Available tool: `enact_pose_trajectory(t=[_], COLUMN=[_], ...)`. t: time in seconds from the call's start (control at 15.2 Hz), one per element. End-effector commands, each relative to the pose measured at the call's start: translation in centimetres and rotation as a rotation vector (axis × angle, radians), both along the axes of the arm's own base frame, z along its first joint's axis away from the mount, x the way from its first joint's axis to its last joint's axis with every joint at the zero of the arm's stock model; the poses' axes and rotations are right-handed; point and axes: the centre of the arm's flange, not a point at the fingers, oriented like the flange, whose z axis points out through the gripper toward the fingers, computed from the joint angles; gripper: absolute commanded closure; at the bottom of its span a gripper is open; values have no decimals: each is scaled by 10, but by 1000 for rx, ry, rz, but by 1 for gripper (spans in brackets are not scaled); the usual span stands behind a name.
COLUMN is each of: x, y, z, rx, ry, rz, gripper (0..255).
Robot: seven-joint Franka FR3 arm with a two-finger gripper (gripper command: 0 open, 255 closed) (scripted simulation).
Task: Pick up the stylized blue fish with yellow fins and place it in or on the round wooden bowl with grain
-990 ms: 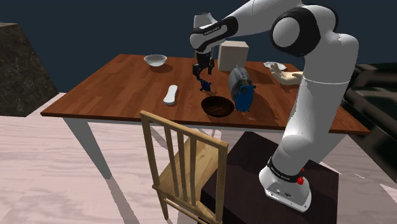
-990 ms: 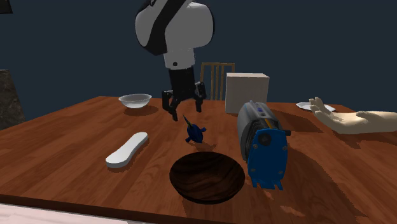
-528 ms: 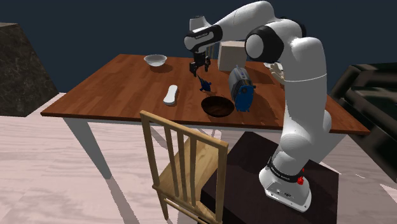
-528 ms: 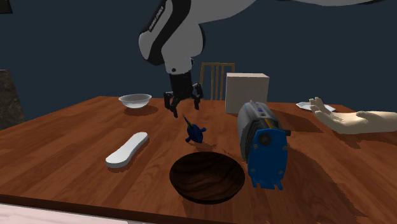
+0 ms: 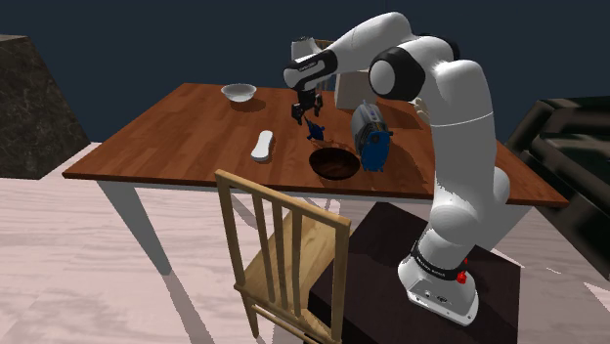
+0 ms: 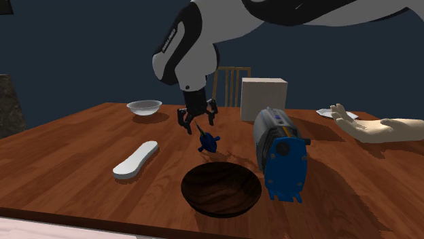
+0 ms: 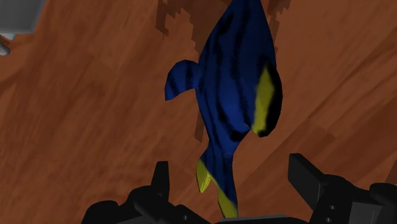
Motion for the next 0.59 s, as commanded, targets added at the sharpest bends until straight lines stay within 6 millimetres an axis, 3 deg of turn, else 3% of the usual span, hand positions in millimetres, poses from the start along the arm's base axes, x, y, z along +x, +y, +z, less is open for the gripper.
enact_pose_trajectory(t=[0.0,0.46,0.53], x=[0,0,0], y=[-2,-2,-2], z=[-6,-6,-6], rx=[0,0,0], ry=[0,0,0], rz=[0,0,0], gripper=[0,0,255])
